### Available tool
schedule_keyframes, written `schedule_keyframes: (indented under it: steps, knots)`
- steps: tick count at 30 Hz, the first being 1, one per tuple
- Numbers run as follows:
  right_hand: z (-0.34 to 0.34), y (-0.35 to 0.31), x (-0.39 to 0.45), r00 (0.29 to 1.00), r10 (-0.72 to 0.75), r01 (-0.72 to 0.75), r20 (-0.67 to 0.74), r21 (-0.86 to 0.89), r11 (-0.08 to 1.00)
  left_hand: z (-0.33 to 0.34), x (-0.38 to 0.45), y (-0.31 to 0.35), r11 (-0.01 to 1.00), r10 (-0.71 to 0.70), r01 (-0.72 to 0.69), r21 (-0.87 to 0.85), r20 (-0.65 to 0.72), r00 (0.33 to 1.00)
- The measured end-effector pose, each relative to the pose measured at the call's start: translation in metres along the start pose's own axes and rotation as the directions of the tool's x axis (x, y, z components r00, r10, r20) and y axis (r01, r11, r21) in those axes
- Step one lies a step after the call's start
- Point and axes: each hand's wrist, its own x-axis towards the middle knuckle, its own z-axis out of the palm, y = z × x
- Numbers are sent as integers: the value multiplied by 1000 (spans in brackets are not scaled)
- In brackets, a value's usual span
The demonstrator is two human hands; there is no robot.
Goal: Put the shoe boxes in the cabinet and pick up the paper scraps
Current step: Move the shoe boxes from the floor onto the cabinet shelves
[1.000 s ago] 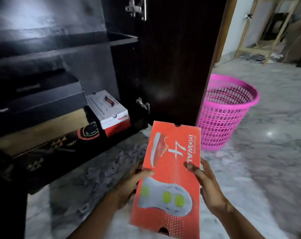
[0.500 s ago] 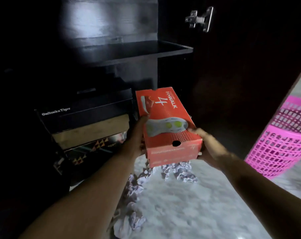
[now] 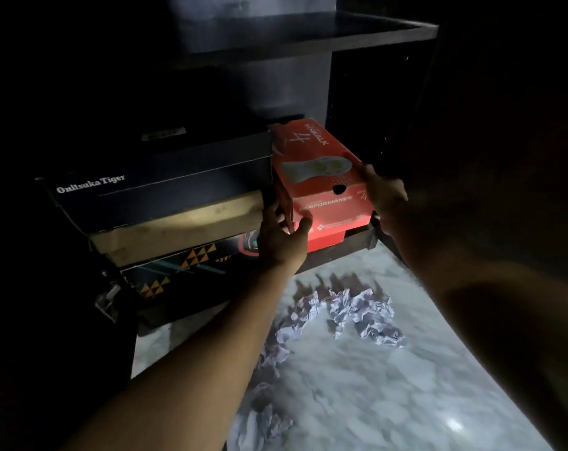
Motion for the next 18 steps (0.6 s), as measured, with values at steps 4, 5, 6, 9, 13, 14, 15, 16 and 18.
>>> schedule_keyframes:
  steps: [4, 5, 6, 9, 13, 14, 15, 16, 18]
  knots:
    - [11, -5, 13, 997, -28, 27, -70, -14, 1000, 8, 18, 2, 990, -43, 56, 127, -98, 994]
    - [14, -6, 15, 998, -24, 25, -57, 19, 1000, 9, 23, 3, 989, -53, 69, 133, -123, 991]
    - [17, -7, 16, 999, -25, 26, -47, 32, 999, 10, 28, 3, 988, -58, 78, 135, -147, 987]
    - [24, -12, 17, 998, -29, 30, -50, 36, 999, 13, 37, 4, 983, -85, 110, 144, -171, 982]
    - [20, -14, 8, 999, -22, 23, -38, 13, 1000, 18, 28, 2, 988, -48, 81, 135, -230, 972]
    - [17, -12, 6, 999, -30, 30, -28, -9, 1000, 19, 25, 0, 991, -64, 89, 101, -227, 972]
    - [13, -8, 1, 999, -46, 45, -21, -42, 998, 19, 20, -1, 992, -82, 102, 79, -218, 973]
    - [7, -4, -1, 998, -66, 64, -22, -78, 995, 19, 14, -4, 990, -93, 112, 82, -208, 974]
    - [-3, 7, -8, 996, -84, 81, -27, -96, 992, 20, 1, -7, 987, -83, 106, 121, -179, 980]
